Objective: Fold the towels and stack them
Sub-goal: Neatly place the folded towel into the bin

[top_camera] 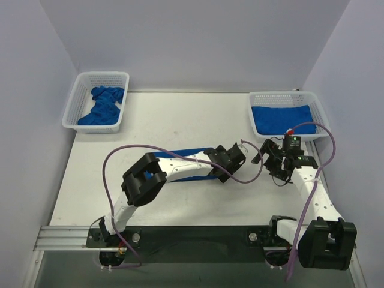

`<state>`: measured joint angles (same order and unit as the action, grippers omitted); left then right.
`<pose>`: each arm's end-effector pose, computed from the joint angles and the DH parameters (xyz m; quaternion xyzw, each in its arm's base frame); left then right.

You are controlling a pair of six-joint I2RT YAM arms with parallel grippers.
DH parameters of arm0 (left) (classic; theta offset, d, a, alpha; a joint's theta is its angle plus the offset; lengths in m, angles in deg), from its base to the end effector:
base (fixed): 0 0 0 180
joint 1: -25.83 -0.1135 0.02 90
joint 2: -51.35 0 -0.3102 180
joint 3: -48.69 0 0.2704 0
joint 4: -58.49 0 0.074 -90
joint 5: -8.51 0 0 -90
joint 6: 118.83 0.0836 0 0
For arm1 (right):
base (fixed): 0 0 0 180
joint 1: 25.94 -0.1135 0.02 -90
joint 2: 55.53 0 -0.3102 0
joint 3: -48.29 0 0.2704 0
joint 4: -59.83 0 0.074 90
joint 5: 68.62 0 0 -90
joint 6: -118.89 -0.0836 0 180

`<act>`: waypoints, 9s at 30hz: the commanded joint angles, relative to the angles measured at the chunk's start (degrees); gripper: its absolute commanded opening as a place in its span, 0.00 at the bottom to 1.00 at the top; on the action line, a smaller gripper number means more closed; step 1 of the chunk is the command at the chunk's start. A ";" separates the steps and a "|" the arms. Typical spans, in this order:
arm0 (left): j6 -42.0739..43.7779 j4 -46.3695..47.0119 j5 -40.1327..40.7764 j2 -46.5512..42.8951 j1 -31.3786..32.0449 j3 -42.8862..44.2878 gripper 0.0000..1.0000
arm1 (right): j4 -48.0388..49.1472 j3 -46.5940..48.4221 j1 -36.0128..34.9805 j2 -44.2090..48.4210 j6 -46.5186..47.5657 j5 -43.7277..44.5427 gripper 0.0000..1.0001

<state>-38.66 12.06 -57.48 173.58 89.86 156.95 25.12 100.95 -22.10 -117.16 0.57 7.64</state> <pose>0.2592 -0.4545 0.1799 0.3835 0.8661 0.0106 0.3206 0.2527 0.0029 0.2371 0.2076 0.8901 0.1903 0.3583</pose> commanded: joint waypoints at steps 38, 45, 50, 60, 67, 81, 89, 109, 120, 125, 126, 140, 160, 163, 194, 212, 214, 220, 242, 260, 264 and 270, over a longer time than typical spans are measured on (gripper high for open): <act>-7.93 13.74 -6.08 -15.89 -5.32 -21.26 0.00 | 59.84 -11.27 -16.22 -32.40 -36.36 -20.63 0.96; -10.56 14.44 -6.26 -18.34 -7.07 -22.58 0.00 | 61.37 -10.83 -22.29 -38.13 -41.12 -18.52 0.94; -11.88 15.06 -6.60 -18.87 -7.95 -22.23 0.00 | 57.31 -10.74 -26.15 -37.16 -42.61 -16.06 0.93; -13.73 16.20 -7.13 -19.93 -8.04 -22.84 0.00 | 61.18 -7.50 -28.35 -42.78 -45.95 -16.15 0.84; -14.61 17.17 -7.40 -19.93 -7.96 -22.05 0.00 | 64.77 -4.59 -29.76 -46.83 -48.41 -16.06 0.70; -16.37 19.10 -8.63 -22.39 -7.52 -23.80 0.46 | 53.45 0.42 -29.77 -44.37 -37.36 -13.86 0.00; -17.86 19.81 -7.40 -35.28 -11.73 -32.15 0.91 | 31.08 10.42 -26.08 -40.07 -19.43 -11.49 0.00; -11.62 12.68 -2.21 -67.84 -31.69 -57.29 0.97 | -8.69 57.53 -7.45 -41.81 18.36 -6.57 0.00; -11.62 14.62 -4.06 -64.76 -31.77 -57.29 0.98 | -9.49 66.60 -0.24 -47.27 30.60 1.51 0.00; -11.62 14.71 -3.97 -63.96 -31.86 -57.38 0.97 | -8.96 70.90 3.71 -50.34 30.69 1.61 0.00; -11.62 14.71 -3.97 -63.79 -31.86 -57.29 0.97 | -8.70 71.43 4.07 -50.87 30.51 0.83 0.00; -11.36 14.80 -2.92 -62.73 -31.86 -57.64 0.98 | -5.53 76.62 5.74 -54.57 29.72 -0.94 0.00; -11.00 14.36 -3.62 -58.43 -31.86 -57.91 0.97 | -4.74 75.74 10.31 -57.11 41.76 10.13 0.00; -11.09 14.27 -3.62 -58.16 -31.86 -58.08 0.97 | -4.13 75.48 10.67 -57.29 42.11 10.83 0.00; -11.18 13.04 -3.62 -56.93 -31.86 -57.64 0.97 | 1.23 73.02 11.98 -59.84 42.03 16.90 0.11; -11.44 11.55 -4.76 -58.42 -31.86 -56.33 0.97 | 3.96 69.25 11.55 -56.95 37.03 25.88 0.47; -12.06 11.28 -4.85 -59.04 -31.77 -55.89 0.97 | 3.96 67.40 11.11 -54.32 33.95 21.15 0.48; -13.37 10.58 -5.38 -60.88 -31.77 -55.36 0.97 | 4.05 58.61 7.95 -50.26 26.66 10.85 0.45; -20.58 -3.47 -2.13 -79.60 -31.77 -49.84 0.97 | 1.59 44.63 -0.59 -36.04 18.75 5.72 0.38; -19.35 -25.36 17.47 -106.32 -31.86 -28.65 0.97 | -13.16 23.82 3.20 28.81 17.76 17.06 1.00; -16.99 -28.00 18.97 -110.28 -31.77 -26.89 0.97 | -15.99 18.46 2.23 42.79 19.08 20.94 1.00; -14.61 -29.15 19.85 -113.26 -31.69 -27.23 0.98 | -18.53 14.75 2.23 55.99 23.57 21.47 1.00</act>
<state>-55.51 -14.91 -39.23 61.41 58.34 129.85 8.29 116.92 -19.63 -62.28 21.03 26.41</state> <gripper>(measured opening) 0.975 0.996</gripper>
